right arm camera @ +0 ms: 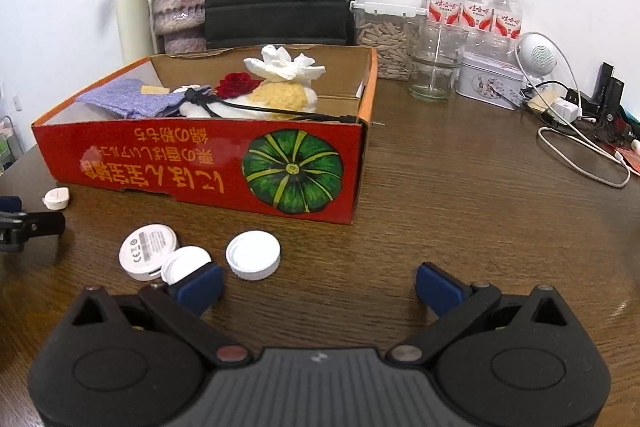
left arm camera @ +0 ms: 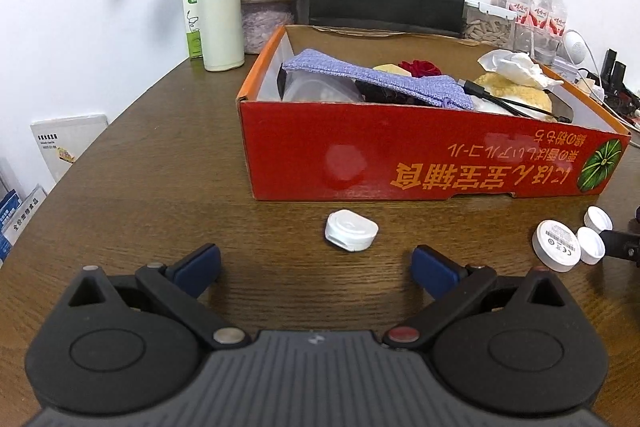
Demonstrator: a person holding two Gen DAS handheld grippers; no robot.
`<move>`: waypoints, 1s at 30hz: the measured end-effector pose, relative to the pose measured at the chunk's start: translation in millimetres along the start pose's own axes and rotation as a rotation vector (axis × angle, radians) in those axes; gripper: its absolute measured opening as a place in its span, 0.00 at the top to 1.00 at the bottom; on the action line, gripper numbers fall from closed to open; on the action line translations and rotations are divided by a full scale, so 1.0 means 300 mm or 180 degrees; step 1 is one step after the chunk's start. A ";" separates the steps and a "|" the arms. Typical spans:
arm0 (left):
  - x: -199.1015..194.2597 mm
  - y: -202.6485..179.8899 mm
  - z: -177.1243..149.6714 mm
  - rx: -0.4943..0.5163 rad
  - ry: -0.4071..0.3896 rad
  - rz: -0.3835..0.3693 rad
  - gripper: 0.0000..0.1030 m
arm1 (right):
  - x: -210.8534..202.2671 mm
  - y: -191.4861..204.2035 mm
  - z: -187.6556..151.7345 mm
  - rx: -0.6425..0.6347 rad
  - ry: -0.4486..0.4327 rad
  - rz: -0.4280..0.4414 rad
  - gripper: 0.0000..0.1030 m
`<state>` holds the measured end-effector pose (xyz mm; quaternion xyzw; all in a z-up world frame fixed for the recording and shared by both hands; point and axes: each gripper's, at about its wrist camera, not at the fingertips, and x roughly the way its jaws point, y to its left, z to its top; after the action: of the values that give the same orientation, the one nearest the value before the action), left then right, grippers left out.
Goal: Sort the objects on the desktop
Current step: 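Withdraw both grippers from the box back toward the white caps, then grasp a white bottle cap with the left gripper while the right grasps another cap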
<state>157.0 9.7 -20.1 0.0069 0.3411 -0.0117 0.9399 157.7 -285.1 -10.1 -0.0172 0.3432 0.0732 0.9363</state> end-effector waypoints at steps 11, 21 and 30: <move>0.033 -0.003 0.026 0.0026 0.0007 -0.0023 0.00 | 0.027 0.008 0.025 0.0011 0.0001 -0.0002 0.00; 0.043 -0.011 0.034 0.0045 -0.0014 -0.0043 0.04 | 0.028 0.011 0.027 0.0047 -0.0033 -0.0033 0.06; 0.005 -0.040 0.020 0.0137 -0.0174 -0.0200 0.69 | -0.003 0.056 0.018 -0.0064 -0.0161 0.0102 0.50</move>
<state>161.7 -2.3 -16.4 0.0161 0.3150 -0.0488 0.9477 158.0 -268.2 -5.0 -0.0192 0.3189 0.0921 0.9431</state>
